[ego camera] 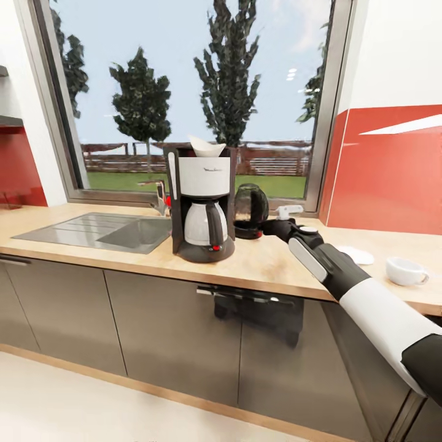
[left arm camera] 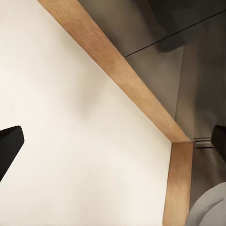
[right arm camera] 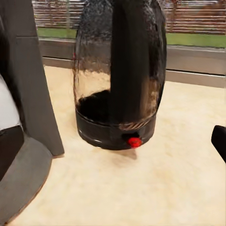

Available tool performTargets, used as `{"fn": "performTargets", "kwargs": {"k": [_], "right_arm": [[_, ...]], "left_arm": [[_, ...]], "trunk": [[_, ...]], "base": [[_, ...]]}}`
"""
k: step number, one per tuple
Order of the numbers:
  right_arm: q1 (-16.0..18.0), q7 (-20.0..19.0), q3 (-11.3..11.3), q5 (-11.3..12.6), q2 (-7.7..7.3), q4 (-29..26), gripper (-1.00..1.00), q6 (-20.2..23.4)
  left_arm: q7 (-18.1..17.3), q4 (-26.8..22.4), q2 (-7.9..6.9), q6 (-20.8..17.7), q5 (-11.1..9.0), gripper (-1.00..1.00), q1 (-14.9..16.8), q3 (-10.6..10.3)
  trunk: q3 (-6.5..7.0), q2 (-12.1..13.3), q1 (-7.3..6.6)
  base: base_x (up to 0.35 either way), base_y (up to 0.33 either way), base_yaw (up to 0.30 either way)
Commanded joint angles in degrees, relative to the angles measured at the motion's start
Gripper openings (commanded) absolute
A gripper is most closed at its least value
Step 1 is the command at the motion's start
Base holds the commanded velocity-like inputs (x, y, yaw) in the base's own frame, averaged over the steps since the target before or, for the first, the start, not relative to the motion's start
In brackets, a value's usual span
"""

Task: Set up a coffee station on the kitchen countertop: keep the coffee maker on the countertop, move the bottle of coffee from the kitchen shelf to the counter next to the coffee maker, place a paper coffee filter on top of the coffee maker, put the saucer next to the coffee maker with the coffee cup on the saucer, and place the electric kettle next to the coffee maker.

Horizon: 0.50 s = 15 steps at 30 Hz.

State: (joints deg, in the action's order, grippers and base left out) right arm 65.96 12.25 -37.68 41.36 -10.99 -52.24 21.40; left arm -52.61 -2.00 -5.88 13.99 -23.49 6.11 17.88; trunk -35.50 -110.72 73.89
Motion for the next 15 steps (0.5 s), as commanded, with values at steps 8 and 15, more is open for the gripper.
{"fn": "performTargets", "kwargs": {"k": [8, 15], "right_arm": [[-3.49, 0.58, -0.22, 0.33, -1.13, -5.08, 1.00, -0.09], [-12.35, 0.68, -0.21, 0.12, -3.46, -13.32, 1.00, -0.14]], "left_arm": [[-0.10, 0.07, -0.01, 0.33, 0.46, 1.00, 0.04, 0.31], [-0.20, 0.07, -0.01, 0.33, 0.46, 1.00, 0.04, 0.16]], "trunk": [[-0.07, -0.03, -0.01], [-0.07, -0.03, -0.01]], "base": [[-0.014, 0.000, 0.000], [-0.001, 0.000, 0.000]]}}
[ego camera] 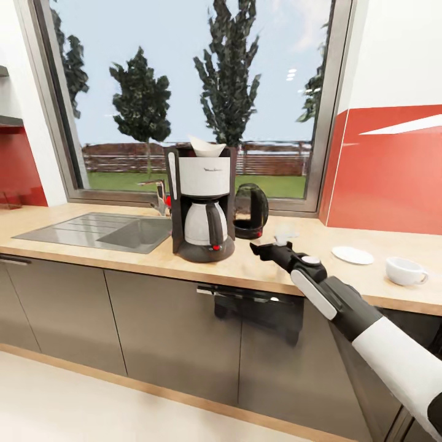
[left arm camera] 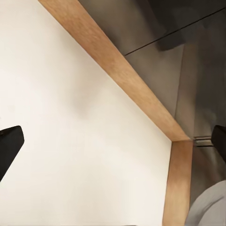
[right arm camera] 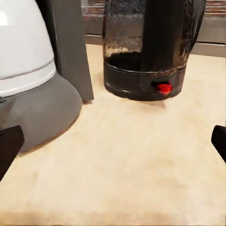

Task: Set up a coffee station on the kitchen countertop: keep the coffee maker on the countertop, move the bottle of coffee from the kitchen shelf to the counter next to the coffee maker, place a paper coffee filter on top of the coffee maker, put the saucer next to the coffee maker with the coffee cup on the saucer, and place the electric kettle next to the coffee maker.

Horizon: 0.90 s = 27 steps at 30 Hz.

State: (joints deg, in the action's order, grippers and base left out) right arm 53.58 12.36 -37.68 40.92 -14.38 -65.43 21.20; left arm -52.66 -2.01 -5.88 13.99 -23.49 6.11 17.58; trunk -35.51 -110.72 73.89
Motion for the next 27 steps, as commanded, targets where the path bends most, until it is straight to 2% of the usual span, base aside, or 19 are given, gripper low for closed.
{"fn": "performTargets", "kwargs": {"k": [1, 4, 8, 20, 27], "right_arm": [[-1.63, 0.61, -0.19, 0.49, -0.38, -2.32, 1.00, 0.05], [-3.60, 0.64, -0.17, 0.45, -1.58, -5.64, 1.00, 0.06], [-4.41, 0.65, -0.19, 0.47, -2.31, -6.80, 1.00, 0.05], [-4.79, 0.58, -0.26, 0.47, -2.75, -7.42, 1.00, -0.01], [-4.80, 0.56, -0.29, 0.53, -2.76, -7.43, 1.00, -0.02]], "left_arm": [[-0.15, 0.07, 0.01, 0.34, 0.46, 1.00, 0.04, 0.40], [-0.16, 0.07, 0.02, 0.34, 0.46, 1.00, 0.04, 0.37], [-0.16, 0.07, 0.00, 0.34, 0.46, 1.00, 0.04, 0.35], [-0.16, 0.07, 0.01, 0.34, 0.46, 1.00, 0.04, 0.37], [-0.16, 0.07, 0.00, 0.34, 0.46, 1.00, 0.04, 0.47]], "trunk": [[-0.06, -0.03, -0.01], [-0.06, -0.03, -0.01], [-0.06, -0.03, -0.01], [-0.06, -0.03, -0.01], [-0.06, -0.03, -0.01]], "base": [[0.000, 0.000, 0.000], [0.000, 0.000, 0.000], [0.000, 0.000, -0.013], [0.000, 0.003, -0.173], [0.000, 0.141, -0.097]]}}
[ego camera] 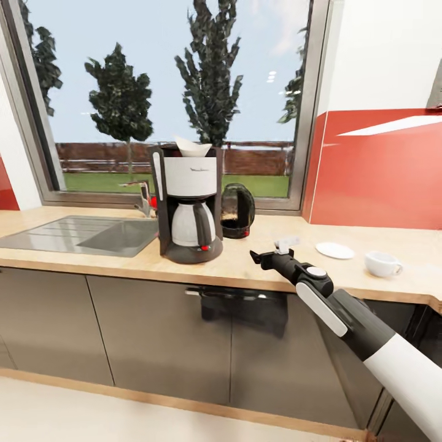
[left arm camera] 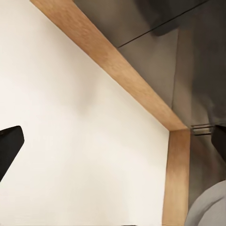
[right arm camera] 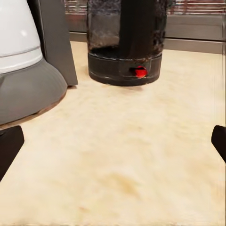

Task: Set up a coffee station on the kitchen countertop: keep the coffee maker on the countertop, move the bottle of coffee from the kitchen shelf to the counter next to the coffee maker, place a paper coffee filter on top of the coffee maker, put the saucer next to the coffee maker with the coffee cup on the saucer, and place the electric kettle next to the coffee maker.

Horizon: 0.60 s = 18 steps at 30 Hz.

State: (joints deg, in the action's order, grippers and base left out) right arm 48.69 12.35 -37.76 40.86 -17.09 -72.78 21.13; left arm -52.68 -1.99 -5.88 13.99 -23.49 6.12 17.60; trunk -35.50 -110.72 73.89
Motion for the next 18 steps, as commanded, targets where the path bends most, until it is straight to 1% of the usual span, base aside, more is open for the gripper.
{"fn": "performTargets", "kwargs": {"k": [1, 5, 16, 18], "right_arm": [[0.09, 0.57, -0.21, 0.61, -0.05, -0.09, 1.00, 0.05], [0.09, 0.57, -0.21, 0.61, -0.02, -0.09, 1.00, 0.05], [-0.18, 0.51, -0.21, 0.62, -0.05, -0.10, 1.00, 0.04], [-0.23, 0.49, -0.21, 0.62, -0.05, -0.10, 1.00, 0.09]], "left_arm": [[-0.14, 0.06, -0.01, 0.33, 0.46, 1.00, 0.04, 0.50], [-0.12, 0.06, -0.01, 0.33, 0.46, 1.00, 0.04, 0.58], [-0.06, 0.06, -0.01, 0.33, 0.46, 1.00, 0.04, 0.59], [-0.06, 0.06, -0.01, 0.33, 0.46, 1.00, 0.04, 0.59]], "trunk": [[-0.07, -0.03, -0.01], [-0.07, -0.03, -0.01], [-0.07, -0.03, -0.01], [-0.07, -0.03, -0.01]], "base": [[0.000, 0.067, -0.213], [0.000, 0.012, -0.139], [0.000, 0.002, -0.021], [0.000, 0.000, -0.174]]}}
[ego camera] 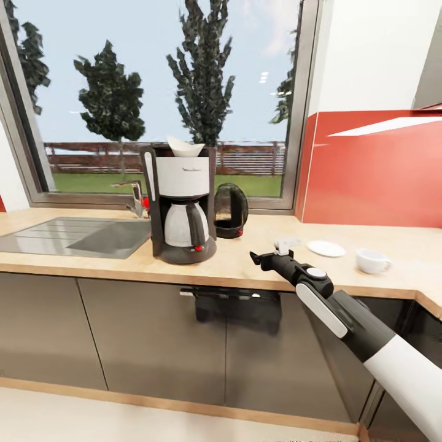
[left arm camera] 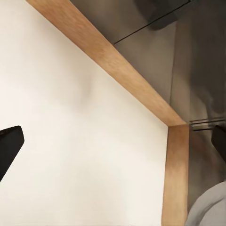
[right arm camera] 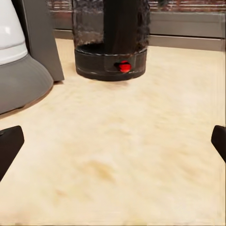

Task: Set up a coffee station on the kitchen countertop: keep the coffee maker on the countertop, move the bottle of coffee from the kitchen shelf to the counter next to the coffee maker, place a paper coffee filter on top of the coffee maker, put the saucer next to the coffee maker with the coffee cup on the saucer, and place the electric kettle next to the coffee maker.

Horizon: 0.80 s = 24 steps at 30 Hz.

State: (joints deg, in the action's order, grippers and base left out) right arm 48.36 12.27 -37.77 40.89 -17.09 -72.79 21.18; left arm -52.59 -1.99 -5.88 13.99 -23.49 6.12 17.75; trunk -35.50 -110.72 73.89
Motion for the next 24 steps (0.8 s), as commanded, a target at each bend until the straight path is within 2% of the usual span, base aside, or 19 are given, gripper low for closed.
{"fn": "performTargets", "kwargs": {"k": [1, 11, 18, 24], "right_arm": [[0.08, 0.57, -0.20, 0.59, -0.05, -0.10, 1.00, 0.09], [0.06, 0.56, -0.20, 0.59, -0.05, -0.17, 1.00, 0.19], [0.06, 0.56, -0.20, 0.59, -0.05, -0.16, 1.00, 0.18], [0.06, 0.56, -0.20, 0.59, -0.05, -0.16, 1.00, 0.18]], "left_arm": [[-0.16, 0.06, -0.01, 0.34, 0.46, 1.00, 0.04, 0.45], [-0.15, 0.06, -0.01, 0.34, 0.46, 1.00, 0.04, 0.36], [-0.15, 0.06, -0.01, 0.34, 0.46, 1.00, 0.04, 0.41], [-0.15, 0.06, -0.01, 0.34, 0.46, 1.00, 0.04, 0.46]], "trunk": [[-0.07, -0.03, -0.01], [-0.07, -0.03, -0.01], [-0.07, -0.03, -0.01], [-0.07, -0.03, -0.01]], "base": [[0.000, 0.000, -0.208], [0.000, 0.000, -0.055], [0.000, 0.009, -0.246], [0.000, 0.193, -0.136]]}}
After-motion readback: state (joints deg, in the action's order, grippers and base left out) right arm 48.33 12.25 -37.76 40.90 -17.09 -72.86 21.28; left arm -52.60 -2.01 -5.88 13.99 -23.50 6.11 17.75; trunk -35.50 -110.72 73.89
